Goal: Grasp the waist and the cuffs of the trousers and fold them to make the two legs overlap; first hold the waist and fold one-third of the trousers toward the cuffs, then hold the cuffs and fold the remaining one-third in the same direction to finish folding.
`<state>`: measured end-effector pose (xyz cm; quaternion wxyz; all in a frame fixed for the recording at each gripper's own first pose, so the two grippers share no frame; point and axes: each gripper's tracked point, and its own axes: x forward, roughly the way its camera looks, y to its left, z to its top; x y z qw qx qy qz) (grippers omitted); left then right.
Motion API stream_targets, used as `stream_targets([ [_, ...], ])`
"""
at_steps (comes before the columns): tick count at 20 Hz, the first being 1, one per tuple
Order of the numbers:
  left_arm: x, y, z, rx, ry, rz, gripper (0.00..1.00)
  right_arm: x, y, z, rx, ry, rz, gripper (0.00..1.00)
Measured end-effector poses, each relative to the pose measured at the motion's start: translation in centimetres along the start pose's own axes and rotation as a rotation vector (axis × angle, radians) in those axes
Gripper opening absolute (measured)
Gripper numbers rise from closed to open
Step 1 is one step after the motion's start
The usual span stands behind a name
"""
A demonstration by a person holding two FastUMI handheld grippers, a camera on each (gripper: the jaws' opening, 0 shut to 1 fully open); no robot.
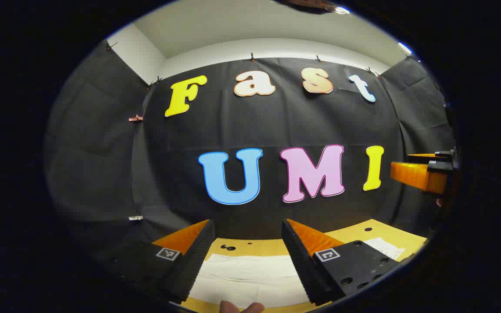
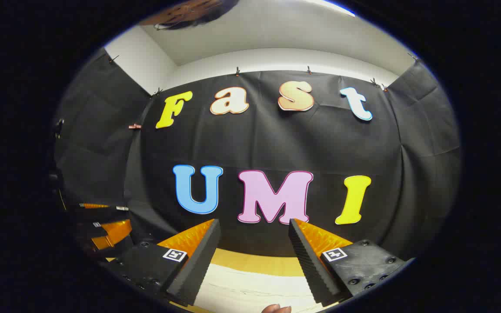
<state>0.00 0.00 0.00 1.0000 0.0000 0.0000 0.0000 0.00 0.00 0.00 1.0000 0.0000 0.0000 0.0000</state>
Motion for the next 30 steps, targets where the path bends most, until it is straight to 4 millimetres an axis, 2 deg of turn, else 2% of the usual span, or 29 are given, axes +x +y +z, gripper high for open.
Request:
stream_targets([
  [1,0.1,-0.1,-0.6,0.01,0.014,-0.011,0.96,0.1,-0.3,-1.2,0.004,0.036,-0.012,0.96],
  [3,1.0,0.1,-1.3,0.01,0.028,-0.033,0.95,0.1,-0.5,-2.0,0.033,0.053,-0.054,0.97],
  [4,1.4,0.5,-1.5,0.012,0.037,-0.036,0.98,0.1,-1.0,-2.3,0.037,0.063,-0.084,0.97],
  [6,1.9,1.9,-2.2,0.007,0.039,-0.037,0.98,0.3,-0.9,-3.1,0.023,0.077,-0.114,0.97],
  [10,2.5,4.2,-3.8,-0.008,0.06,-0.012,0.98,0.5,-0.8,-3.4,-0.002,0.089,-0.141,0.97],
  [17,3.0,5.7,-5.6,0.034,0.066,-0.021,0.98,0.6,-0.8,-4.2,-0.049,0.106,-0.161,0.97],
  [21,3.3,7.7,-7.4,0.151,0.063,-0.043,0.98,0.3,-1.5,-5.2,-0.176,0.125,-0.154,0.97],
  [24,3.4,9.8,-10.2,0.346,0.062,-0.093,0.98,-0.4,-3.6,-6.9,-0.359,0.159,-0.145,0.97],
  [26,3.8,10.7,-13.0,0.49,0.079,-0.168,0.98,-1.3,-5.4,-9.0,-0.491,0.205,-0.124,0.97],
  [28,3.8,11.6,-17.0,0.606,0.121,-0.242,0.98,-2.2,-6.9,-11.6,-0.579,0.267,-0.096,0.97],
  [30,2.9,12.7,-21.6,0.655,0.21,-0.314,0.98,-3.4,-8.6,-14.7,-0.664,0.336,-0.067,0.97],
])
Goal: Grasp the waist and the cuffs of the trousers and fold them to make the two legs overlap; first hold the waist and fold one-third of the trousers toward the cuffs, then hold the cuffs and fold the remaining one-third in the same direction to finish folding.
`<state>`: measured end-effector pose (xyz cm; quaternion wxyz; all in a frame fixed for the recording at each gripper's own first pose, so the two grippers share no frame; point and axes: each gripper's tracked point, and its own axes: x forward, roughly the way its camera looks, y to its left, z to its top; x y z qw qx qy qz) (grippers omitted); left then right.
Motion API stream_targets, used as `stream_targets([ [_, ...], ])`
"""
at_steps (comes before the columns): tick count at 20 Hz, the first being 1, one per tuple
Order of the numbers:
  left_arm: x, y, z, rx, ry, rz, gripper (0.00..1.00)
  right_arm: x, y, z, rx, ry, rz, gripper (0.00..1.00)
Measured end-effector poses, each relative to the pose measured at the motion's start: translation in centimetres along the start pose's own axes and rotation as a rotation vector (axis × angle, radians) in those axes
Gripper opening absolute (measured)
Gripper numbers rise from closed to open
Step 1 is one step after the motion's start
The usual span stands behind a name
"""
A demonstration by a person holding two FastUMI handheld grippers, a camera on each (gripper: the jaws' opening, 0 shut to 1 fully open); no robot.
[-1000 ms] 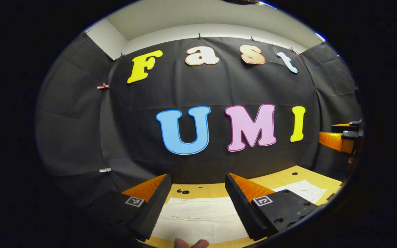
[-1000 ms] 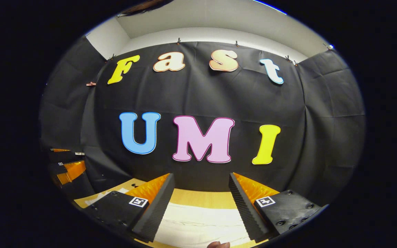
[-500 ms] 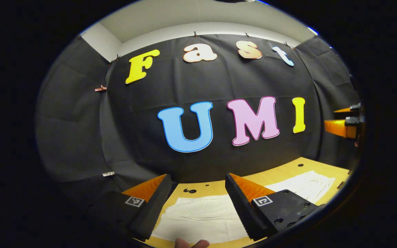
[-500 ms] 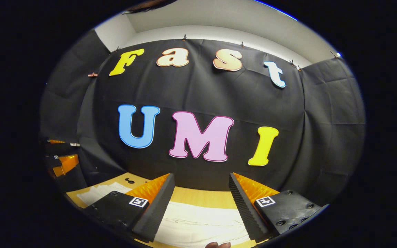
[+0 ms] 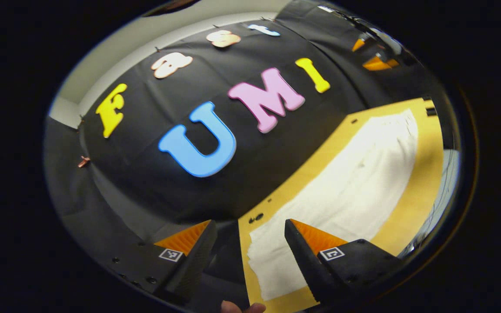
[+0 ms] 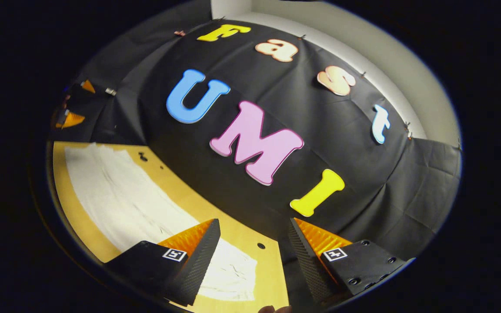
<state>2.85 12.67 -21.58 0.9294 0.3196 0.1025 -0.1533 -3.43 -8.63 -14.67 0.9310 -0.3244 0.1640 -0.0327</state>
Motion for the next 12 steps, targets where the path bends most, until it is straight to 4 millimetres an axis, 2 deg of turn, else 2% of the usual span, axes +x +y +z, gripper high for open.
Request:
stream_targets([
  [3,0.4,-2.3,-6.2,0.095,0.089,-0.114,0.98,-0.4,1.2,-6.0,-0.119,0.094,0.066,0.97],
  [6,0.4,-3.3,-12.9,0.25,0.188,-0.221,0.98,-0.9,2.4,-11.7,-0.171,0.186,0.123,0.97],
  [9,0.6,-4.5,-18.1,0.406,0.234,-0.358,0.98,-1.2,2.2,-16.7,-0.214,0.271,0.149,0.97],
  [12,0.1,-5.4,-21.7,0.467,0.291,-0.461,0.98,-1.1,1.6,-20.2,-0.239,0.334,0.158,0.97],
])
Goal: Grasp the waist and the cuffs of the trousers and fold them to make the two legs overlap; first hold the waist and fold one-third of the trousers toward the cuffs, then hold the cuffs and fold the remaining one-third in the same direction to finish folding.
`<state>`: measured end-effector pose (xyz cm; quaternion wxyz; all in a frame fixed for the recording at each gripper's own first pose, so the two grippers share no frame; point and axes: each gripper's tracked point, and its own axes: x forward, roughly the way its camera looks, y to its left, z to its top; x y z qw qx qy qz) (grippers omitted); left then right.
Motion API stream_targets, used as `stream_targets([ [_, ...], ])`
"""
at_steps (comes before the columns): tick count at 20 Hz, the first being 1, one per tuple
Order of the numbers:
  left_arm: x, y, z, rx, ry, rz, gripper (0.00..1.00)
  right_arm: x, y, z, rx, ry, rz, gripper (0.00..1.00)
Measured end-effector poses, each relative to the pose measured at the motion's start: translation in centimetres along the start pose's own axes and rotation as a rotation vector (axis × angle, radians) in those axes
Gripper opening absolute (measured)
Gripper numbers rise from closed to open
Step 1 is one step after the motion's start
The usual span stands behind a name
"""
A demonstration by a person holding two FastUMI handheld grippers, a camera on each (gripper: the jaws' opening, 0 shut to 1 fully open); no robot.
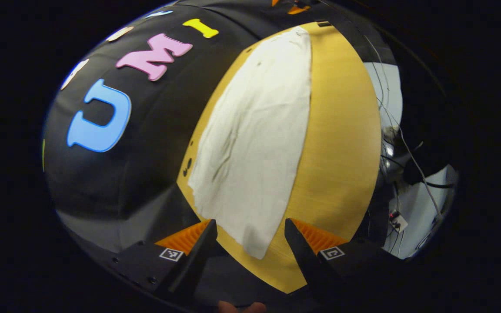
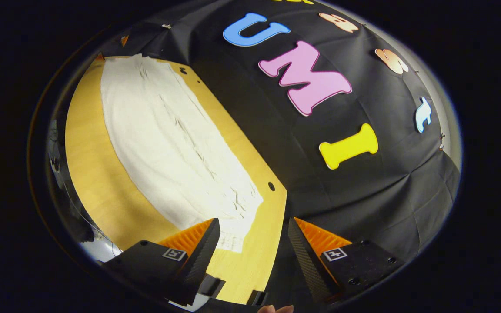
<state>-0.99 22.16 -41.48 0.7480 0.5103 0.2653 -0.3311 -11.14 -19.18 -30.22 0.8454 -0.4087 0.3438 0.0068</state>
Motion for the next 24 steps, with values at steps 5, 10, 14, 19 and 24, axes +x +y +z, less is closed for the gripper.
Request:
stream_targets([
  [5,2.1,0.5,-3.0,0.039,0.071,-0.072,0.98,0.5,-0.5,-2.6,0.003,0.049,-0.009,0.97],
  [10,3.3,0.9,-3.3,0.104,0.07,-0.096,0.98,0.8,0.7,-4.4,-0.05,0.071,0.015,0.97],
  [14,4.3,1.5,-3.8,0.146,0.079,-0.083,0.98,1.8,1.4,-5.8,-0.128,0.07,0.042,0.97],
  [19,4.9,1.8,-3.6,0.268,0.078,-0.029,0.92,3.7,2.6,-7.1,-0.27,0.042,0.085,0.97],
  [24,5.9,1.4,-3.6,0.298,0.093,-0.026,0.8,4.8,5.1,-8.9,-0.434,-0.001,0.202,0.97],
])
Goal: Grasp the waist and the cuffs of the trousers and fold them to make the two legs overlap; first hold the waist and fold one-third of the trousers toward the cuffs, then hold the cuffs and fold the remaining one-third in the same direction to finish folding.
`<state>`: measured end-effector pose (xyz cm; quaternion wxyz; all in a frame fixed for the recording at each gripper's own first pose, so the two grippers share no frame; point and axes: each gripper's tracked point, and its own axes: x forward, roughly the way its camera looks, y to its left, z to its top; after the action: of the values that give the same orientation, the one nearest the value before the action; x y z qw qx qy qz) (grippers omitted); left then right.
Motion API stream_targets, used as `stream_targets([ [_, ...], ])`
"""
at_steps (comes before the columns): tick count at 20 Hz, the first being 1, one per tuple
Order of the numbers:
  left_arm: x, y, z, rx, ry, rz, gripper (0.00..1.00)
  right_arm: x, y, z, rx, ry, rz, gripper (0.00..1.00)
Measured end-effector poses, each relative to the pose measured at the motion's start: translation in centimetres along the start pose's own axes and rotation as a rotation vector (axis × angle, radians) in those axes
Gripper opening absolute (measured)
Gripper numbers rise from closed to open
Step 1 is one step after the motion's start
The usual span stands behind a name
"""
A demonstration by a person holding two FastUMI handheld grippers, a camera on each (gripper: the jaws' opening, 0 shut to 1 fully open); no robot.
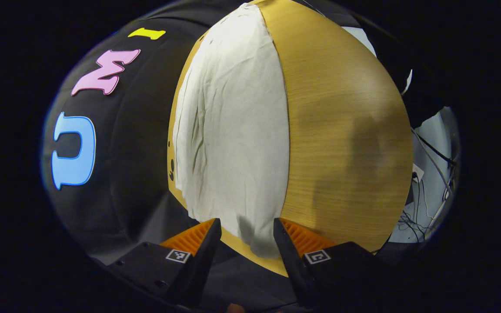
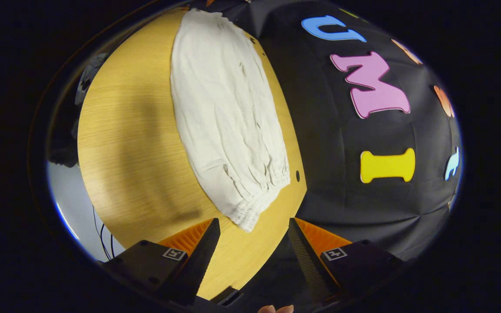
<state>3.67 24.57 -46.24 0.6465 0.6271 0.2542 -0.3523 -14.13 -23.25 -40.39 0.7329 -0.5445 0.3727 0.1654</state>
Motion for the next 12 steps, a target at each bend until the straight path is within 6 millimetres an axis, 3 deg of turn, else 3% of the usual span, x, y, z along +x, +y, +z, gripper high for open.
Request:
stream_targets([
  [1,0.0,-0.1,0.0,0.004,0.0,-0.011,0.83,0.4,0.3,-0.3,-0.016,-0.006,0.02,0.97],
  [2,0.1,-0.3,0.0,0.003,0.0,-0.024,0.73,1.0,0.7,-0.7,-0.012,-0.007,0.049,0.97],
  [4,0.3,-0.4,-0.1,0.005,0.013,-0.05,0.68,2.6,1.5,-1.0,-0.011,-0.01,0.105,0.97],
  [7,0.7,-0.3,-0.3,-0.01,0.038,-0.069,0.62,5.1,0.5,-1.3,-0.103,-0.013,0.104,0.97],
  [8,0.9,-0.5,-0.2,-0.008,0.049,-0.071,0.51,5.8,-0.1,-1.2,-0.152,-0.024,0.085,0.97],
  [9,0.8,-0.3,0.0,0.002,0.049,-0.056,0.59,6.8,-0.6,-1.1,-0.192,-0.039,0.069,0.98],
  [10,0.9,-0.2,0.1,0.009,0.048,-0.041,0.49,7.4,-0.9,-0.9,-0.218,-0.051,0.055,0.97],
  [12,1.4,-0.6,-0.2,0.012,0.053,-0.034,0.44,8.3,-1.1,-0.4,-0.242,-0.075,0.046,0.96],
])
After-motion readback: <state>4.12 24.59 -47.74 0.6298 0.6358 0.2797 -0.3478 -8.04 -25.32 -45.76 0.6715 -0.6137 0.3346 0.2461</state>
